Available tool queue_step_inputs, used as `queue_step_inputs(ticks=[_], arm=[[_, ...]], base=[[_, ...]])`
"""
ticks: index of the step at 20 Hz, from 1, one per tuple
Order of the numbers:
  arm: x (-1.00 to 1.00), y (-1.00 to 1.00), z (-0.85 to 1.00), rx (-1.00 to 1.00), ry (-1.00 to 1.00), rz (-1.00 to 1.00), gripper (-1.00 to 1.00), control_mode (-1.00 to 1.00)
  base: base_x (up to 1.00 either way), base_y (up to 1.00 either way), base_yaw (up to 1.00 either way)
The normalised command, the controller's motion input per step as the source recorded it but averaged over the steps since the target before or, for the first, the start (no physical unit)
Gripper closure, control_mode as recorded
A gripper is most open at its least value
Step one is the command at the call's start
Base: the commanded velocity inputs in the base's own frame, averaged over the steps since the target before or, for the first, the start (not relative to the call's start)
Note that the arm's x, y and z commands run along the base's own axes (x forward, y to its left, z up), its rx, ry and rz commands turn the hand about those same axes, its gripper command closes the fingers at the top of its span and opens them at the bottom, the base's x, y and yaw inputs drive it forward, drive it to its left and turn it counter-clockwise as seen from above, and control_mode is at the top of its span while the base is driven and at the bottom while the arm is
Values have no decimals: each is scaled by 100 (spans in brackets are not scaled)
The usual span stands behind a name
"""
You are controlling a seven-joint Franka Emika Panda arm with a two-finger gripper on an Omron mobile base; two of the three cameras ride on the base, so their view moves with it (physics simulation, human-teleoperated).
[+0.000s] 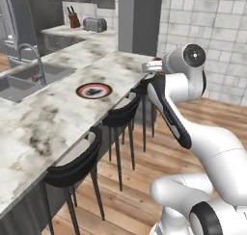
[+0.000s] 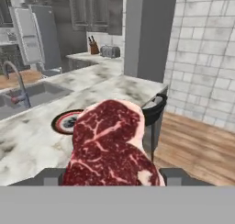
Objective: Take the cheese, steak, and corn from the fridge and place them on the plate on the dining counter to create an appetizer plate.
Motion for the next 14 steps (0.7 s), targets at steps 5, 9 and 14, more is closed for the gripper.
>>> queue_step_inputs(ticks=[5, 9, 14], arm=[[0, 0, 0, 0, 0, 0, 100, 100], [0, 0, 0, 0, 0, 0, 100, 100], [0, 0, 0, 0, 0, 0, 100, 100]], base=[[100, -63, 59], [100, -68, 58], [100, -73, 55]])
